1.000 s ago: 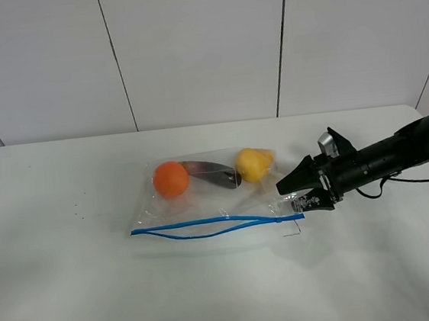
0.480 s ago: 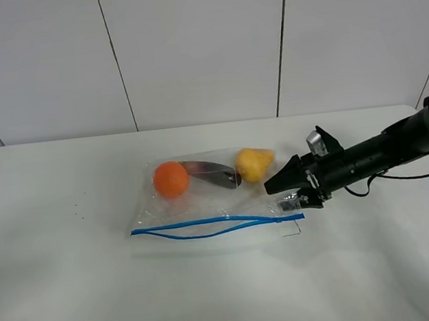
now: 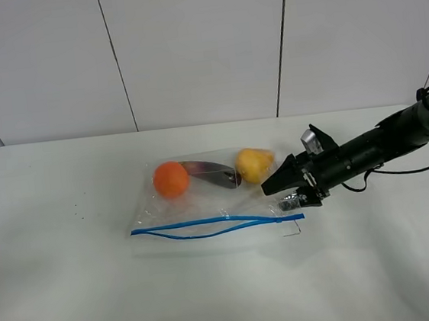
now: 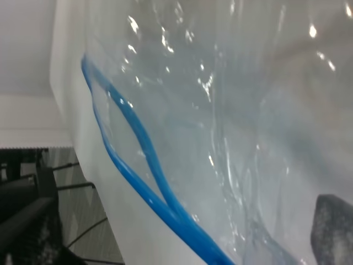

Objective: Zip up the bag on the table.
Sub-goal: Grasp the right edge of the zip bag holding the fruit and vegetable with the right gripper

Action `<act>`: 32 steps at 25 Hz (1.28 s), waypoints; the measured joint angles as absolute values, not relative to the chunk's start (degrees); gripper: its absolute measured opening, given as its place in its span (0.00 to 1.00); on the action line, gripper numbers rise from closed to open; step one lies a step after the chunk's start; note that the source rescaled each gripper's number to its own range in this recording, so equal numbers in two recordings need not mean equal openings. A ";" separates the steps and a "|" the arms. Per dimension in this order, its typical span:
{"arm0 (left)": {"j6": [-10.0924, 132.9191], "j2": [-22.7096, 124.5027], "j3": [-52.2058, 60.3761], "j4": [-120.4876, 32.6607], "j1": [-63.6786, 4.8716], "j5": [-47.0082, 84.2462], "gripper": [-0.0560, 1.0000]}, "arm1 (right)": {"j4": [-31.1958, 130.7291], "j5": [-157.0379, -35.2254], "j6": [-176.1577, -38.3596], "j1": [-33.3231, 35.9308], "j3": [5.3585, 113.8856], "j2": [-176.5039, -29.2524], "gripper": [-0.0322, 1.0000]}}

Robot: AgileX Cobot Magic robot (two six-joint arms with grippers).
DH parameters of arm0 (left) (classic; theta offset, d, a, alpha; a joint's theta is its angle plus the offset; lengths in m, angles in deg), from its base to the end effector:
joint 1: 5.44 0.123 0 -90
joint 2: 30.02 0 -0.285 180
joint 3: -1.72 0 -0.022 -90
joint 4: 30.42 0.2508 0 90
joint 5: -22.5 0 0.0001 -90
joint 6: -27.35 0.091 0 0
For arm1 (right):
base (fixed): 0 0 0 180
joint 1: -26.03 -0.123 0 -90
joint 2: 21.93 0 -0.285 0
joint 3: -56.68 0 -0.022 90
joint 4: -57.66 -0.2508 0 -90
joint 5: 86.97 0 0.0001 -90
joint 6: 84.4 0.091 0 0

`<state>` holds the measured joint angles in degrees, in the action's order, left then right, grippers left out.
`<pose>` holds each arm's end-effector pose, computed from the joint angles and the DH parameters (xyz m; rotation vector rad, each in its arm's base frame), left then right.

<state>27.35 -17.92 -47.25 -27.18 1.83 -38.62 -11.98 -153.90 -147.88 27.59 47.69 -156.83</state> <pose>0.0065 0.0054 0.2749 -0.1354 2.1303 0.1435 0.3662 0.0686 0.0893 -0.3108 2.6133 1.4992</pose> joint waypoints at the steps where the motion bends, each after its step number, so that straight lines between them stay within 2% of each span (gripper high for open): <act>1: 27.35 -17.92 -47.25 -27.18 1.83 -38.62 0.95 | -11.98 -153.90 -147.82 27.59 47.69 -156.83 1.00; 10: 27.35 -17.92 -47.25 -27.18 1.83 -38.62 0.95 | -11.98 -154.10 -147.76 27.59 47.69 -156.83 0.99; 12: 27.35 -17.92 -47.25 -27.18 1.83 -38.62 0.95 | -11.98 -154.10 -147.71 27.59 47.69 -156.83 0.91; 15: 27.35 -17.92 -47.25 -27.18 1.83 -38.62 0.95 | -11.98 -154.10 -147.71 27.59 47.69 -156.83 0.62; 18: 27.35 -17.92 -47.25 -27.18 1.83 -38.62 0.95 | -11.98 -154.10 -147.70 27.59 47.69 -156.83 0.41; 21: 27.35 -17.92 -47.25 -27.12 1.83 -38.62 0.95 | -11.72 -154.10 -147.41 27.59 47.69 -156.83 0.34; 25: 27.35 -17.92 -47.25 -27.12 1.83 -38.62 0.95 | -11.19 -154.10 -146.79 27.59 47.69 -156.83 0.32; 32: 27.35 -17.92 -47.25 -27.12 1.83 -38.62 0.95 | -11.11 -154.10 -146.67 27.59 47.69 -156.83 0.10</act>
<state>27.35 -17.92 -47.25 -27.12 1.83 -38.62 -11.11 -154.10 -146.67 27.59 47.69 -156.83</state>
